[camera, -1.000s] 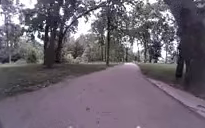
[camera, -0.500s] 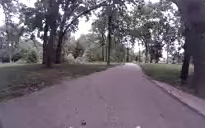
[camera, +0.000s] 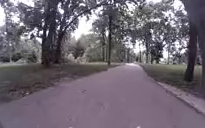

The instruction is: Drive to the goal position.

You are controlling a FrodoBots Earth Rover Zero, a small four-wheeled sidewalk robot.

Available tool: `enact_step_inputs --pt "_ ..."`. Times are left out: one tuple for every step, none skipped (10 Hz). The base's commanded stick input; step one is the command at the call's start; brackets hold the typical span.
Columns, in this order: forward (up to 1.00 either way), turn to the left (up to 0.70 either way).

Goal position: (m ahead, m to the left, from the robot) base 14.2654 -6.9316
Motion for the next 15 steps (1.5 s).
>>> enact_step_inputs --pt "0.70 0.00" --pt "0.70 -0.01" --pt "0.70 -0.01" --pt "0.70 -0.03" --pt "0.70 -0.08" --pt "0.70 -0.14" --pt "0.70 -0.14" --pt "0.70 -0.14" --pt "0.70 -0.14" --pt "0.70 -0.14" --pt "0.70 -0.14" --pt "0.70 -0.04" --pt "0.70 0.00" --pt "0.70 0.00" --pt "0.70 0.00"
